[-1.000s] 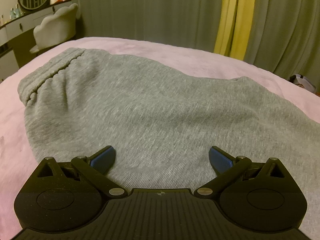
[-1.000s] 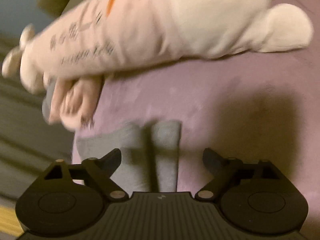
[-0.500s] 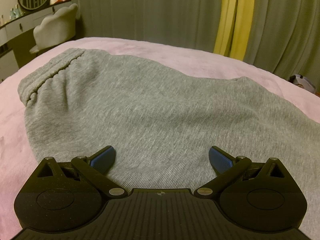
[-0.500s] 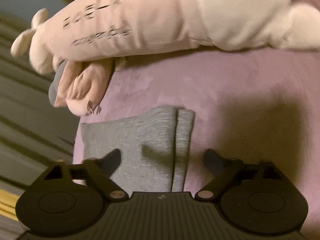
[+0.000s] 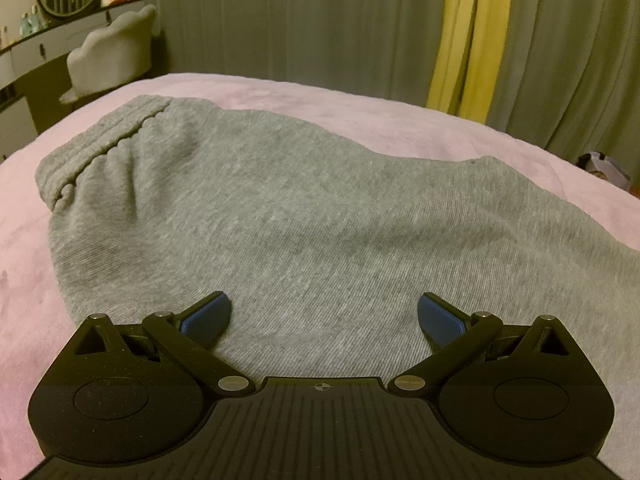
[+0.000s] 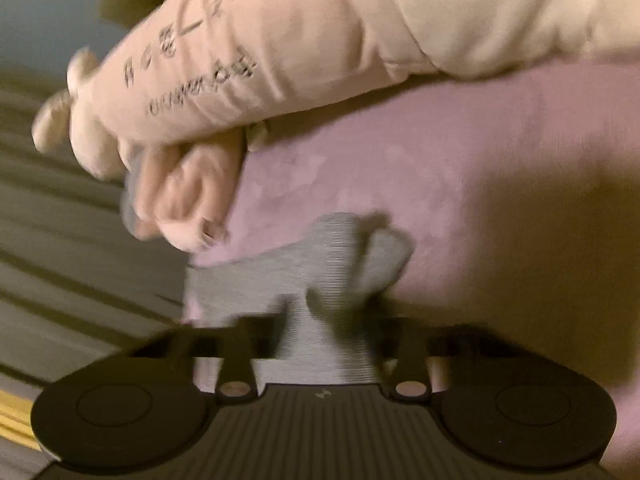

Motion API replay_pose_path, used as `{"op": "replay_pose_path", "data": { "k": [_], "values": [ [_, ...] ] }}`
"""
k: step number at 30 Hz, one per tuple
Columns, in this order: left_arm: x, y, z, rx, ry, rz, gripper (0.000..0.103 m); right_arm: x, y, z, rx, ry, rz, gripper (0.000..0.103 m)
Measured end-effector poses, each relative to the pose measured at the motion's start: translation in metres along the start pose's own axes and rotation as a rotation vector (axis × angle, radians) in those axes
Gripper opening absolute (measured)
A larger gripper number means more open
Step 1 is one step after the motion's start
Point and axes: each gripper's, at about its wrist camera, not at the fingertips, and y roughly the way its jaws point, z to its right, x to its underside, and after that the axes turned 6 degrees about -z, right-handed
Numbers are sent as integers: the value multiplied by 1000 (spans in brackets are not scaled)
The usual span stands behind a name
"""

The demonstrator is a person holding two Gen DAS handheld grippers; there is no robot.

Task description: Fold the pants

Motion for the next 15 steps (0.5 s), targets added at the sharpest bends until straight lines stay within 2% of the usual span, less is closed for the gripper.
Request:
{"op": "replay_pose_path", "data": {
  "k": [2,4,5,7,9,10,11,13,15],
  "values": [
    [0,-2,-2,-8,-17,5,103,4,-7,-16,7,-92,27,10],
    [-1,-5,-6,-20,-43,18,103,18,-18,-57,25,-331,71,9],
    [-2,-6,-9,-25,-58,25,103,35,-27,-86,2,-498,93,9],
    [-3,-8,-13,-40,-91,34,103,81,-41,-133,-111,-787,79,9],
    [-4,-10,-15,-61,-107,47,103,142,-54,-163,-317,-1032,-17,9],
    [-4,-11,-16,-70,-111,53,103,167,-57,-169,-386,-1109,-81,10],
    [-5,-13,-16,-75,-117,61,103,198,-56,-171,-443,-1190,-184,10],
    [-5,-15,-19,-70,-128,66,103,249,-47,-161,-459,-1325,-351,10],
    [-5,-16,-20,-62,-136,66,103,292,-30,-139,-385,-1465,-508,10]
  ]
}}
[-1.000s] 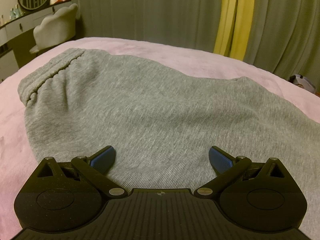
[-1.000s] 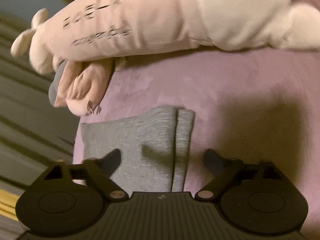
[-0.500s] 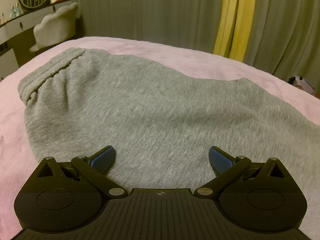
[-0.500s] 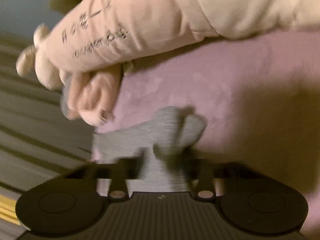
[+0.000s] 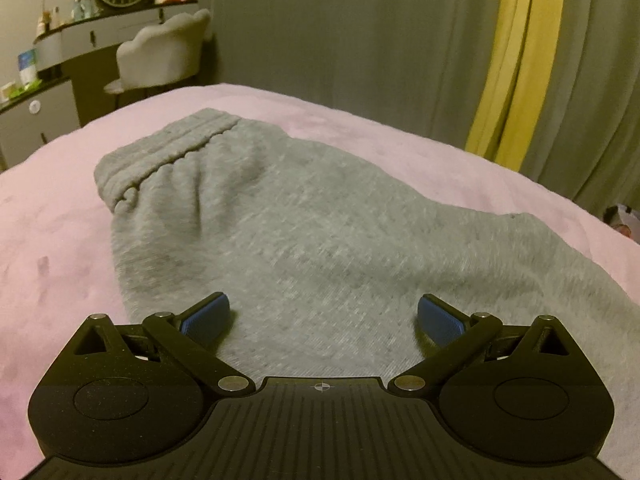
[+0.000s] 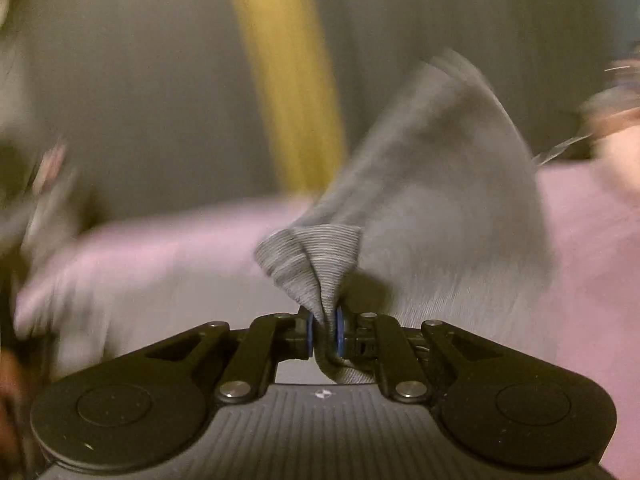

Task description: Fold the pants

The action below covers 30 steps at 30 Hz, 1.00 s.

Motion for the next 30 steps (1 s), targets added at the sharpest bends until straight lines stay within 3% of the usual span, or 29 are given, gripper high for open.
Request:
{"op": "replay_pose_path", "data": {
  "k": [1,3,6,11,15,18,21,23,26,27,29,30],
  "values": [
    [0,0,-1,5,0,-2,103,14,18,-7,-6,-29,-98,11],
    [0,0,0,17,7,-11,103,26,18,-18,30,-104,-55,11],
    [1,2,4,48,28,-27,103,9,17,-18,35,-91,-100,12],
    [3,-1,7,108,47,-23,103,15,-1,-28,10,-76,-89,12],
    [4,-4,7,139,43,-19,103,9,-17,-20,14,-4,-14,12],
    [3,-3,7,139,41,-28,103,2,-20,-25,40,-23,15,12],
    [2,-1,8,131,40,-39,103,9,-5,-27,-33,-4,-78,32],
    [2,0,7,126,41,-46,103,12,-3,-24,-132,35,-107,40],
    [2,-1,6,143,39,-40,103,-1,-17,-6,-239,143,-18,48],
    [3,-2,6,154,42,-38,103,-6,-24,5,-242,204,33,53],
    [3,-6,9,191,58,-30,103,-12,-34,26,-200,333,116,74],
    [4,-10,13,225,78,-24,103,-13,-35,35,-164,378,127,74]
  ]
}}
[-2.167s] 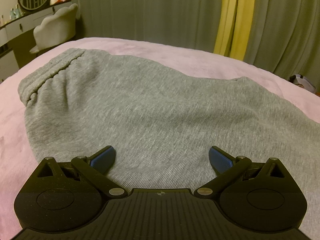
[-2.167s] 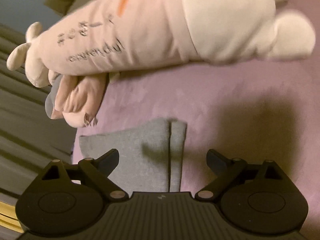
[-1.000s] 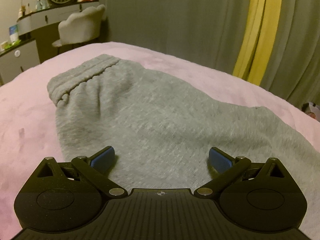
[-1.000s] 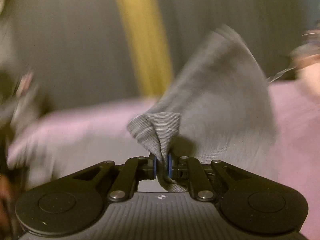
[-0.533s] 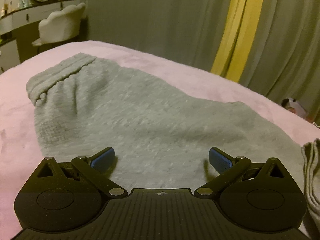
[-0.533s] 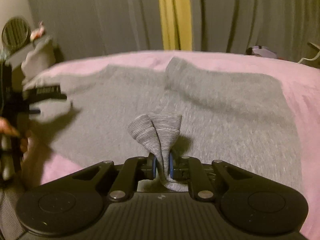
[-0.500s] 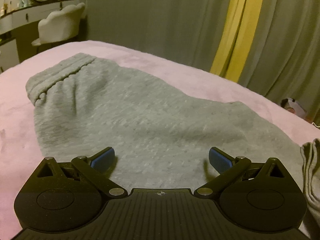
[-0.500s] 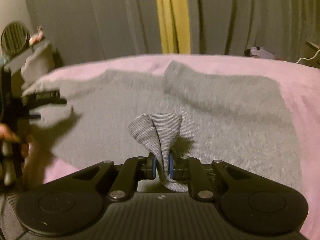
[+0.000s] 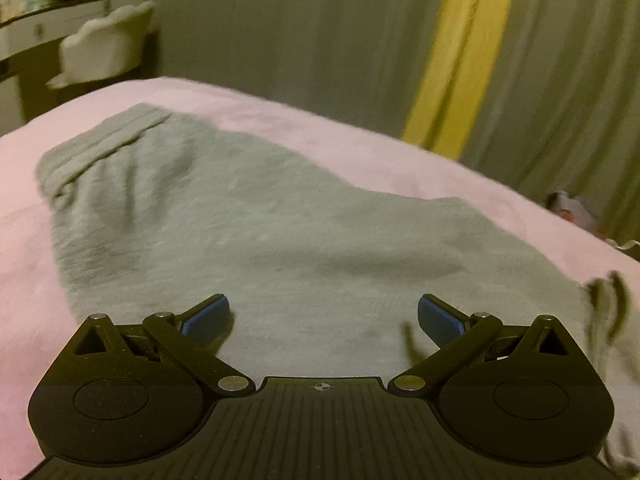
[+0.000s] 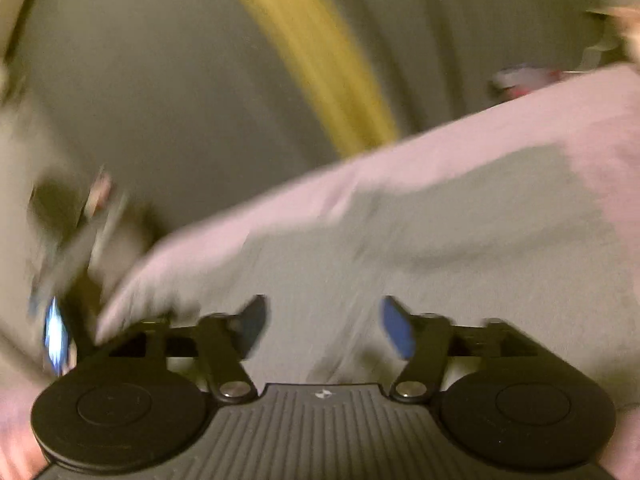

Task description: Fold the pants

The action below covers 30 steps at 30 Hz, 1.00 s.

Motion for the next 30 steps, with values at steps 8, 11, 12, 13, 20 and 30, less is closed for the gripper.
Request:
{"op": "replay_pose_path", "data": {
  "k": [8,11,12,13,20,30],
  "values": [
    [19,-29,77,313,365,-55,103,13,40,35,116,52,-144,92],
    [23,-22,102,382,411,-165,103,-8,26,54,89,192,-27,92],
    [22,-17,108,407,402,-211,103,-16,19,60,113,208,18,93],
    [22,-12,113,436,382,-256,103,-21,15,64,127,213,41,95],
    [14,27,145,440,315,-463,57,-18,7,108,101,347,99,97],
    [26,39,174,446,390,-537,51,-18,16,119,121,290,78,99]
  ]
}}
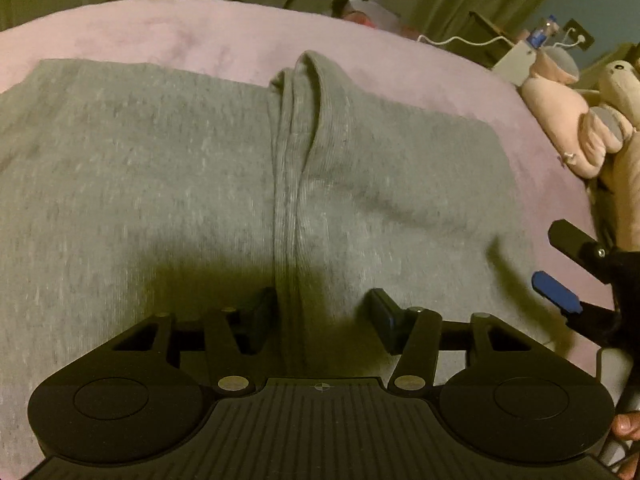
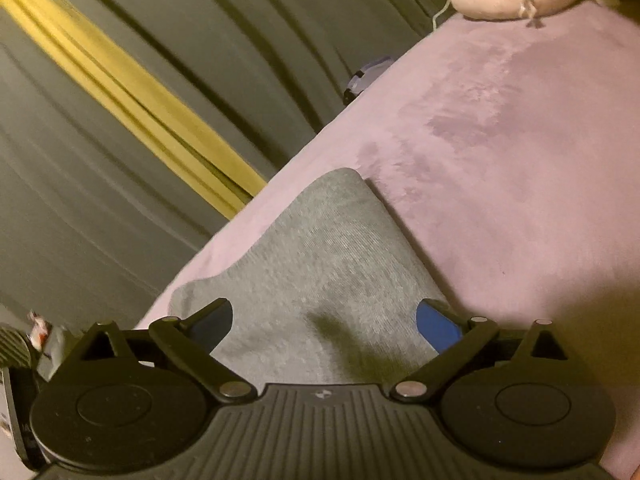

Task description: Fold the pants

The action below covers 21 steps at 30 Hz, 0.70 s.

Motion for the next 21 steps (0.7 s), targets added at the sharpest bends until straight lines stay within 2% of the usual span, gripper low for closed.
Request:
{"op": "replay_pose_path", "data": {
  "k": [1,3,5,9,11,13,14,15,18,21],
  "values": [
    [-2,-1,-1,17,-21,0,37,1,-1,0,0,3,-1,99],
    [-6,-1,-3,53,-70,-4,22,0,-4,0,-3,16,1,99],
    [-6,-3,-6,65,-101,0,21,-2,-5,0,-4,21,4,99],
    [6,-16,-7,75,-53,56,19,-5,-5,-2,24,-1,1,99],
    [9,-19,-15,99,-84,55,20,-4,-4,-3,56,-15,-4,99],
    [8,-18,-20,105,-100,43,23,-3,-1,-5,109,-30,-14,99],
    [9,-17,-20,85,-95,38,24,-2,2,-5,132,-35,-25,99],
    [9,-15,-20,60,-90,28,26,-1,4,-5,142,-36,-39,99],
    [8,-12,-19,50,-90,22,32,3,10,-3,169,-28,-70,99],
    [4,-11,-21,50,-101,17,33,8,14,-8,197,-76,-83,99]
  ]
}}
